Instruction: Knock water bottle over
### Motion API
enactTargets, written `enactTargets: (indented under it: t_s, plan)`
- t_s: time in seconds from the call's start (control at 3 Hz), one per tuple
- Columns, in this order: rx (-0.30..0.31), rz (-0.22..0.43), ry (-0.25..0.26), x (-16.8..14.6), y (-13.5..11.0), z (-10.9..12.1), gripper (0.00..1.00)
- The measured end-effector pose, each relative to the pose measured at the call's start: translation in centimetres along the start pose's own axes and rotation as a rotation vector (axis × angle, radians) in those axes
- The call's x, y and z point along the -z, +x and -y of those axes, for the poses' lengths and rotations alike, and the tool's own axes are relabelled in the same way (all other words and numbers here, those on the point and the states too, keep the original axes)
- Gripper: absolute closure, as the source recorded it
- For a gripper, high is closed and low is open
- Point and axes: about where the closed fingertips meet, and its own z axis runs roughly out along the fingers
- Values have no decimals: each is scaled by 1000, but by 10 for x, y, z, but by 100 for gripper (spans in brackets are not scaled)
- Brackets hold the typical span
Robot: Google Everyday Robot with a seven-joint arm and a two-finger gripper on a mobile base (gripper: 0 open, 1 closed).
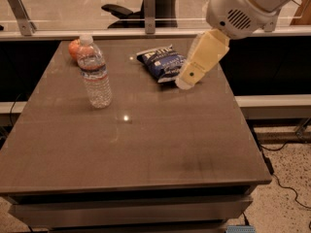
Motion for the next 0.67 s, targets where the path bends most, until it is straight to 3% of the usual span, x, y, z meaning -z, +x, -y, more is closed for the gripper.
enactTargets:
  t_s: [0.67]
  plan:
    - [-47, 18, 24, -33, -35, -10, 0]
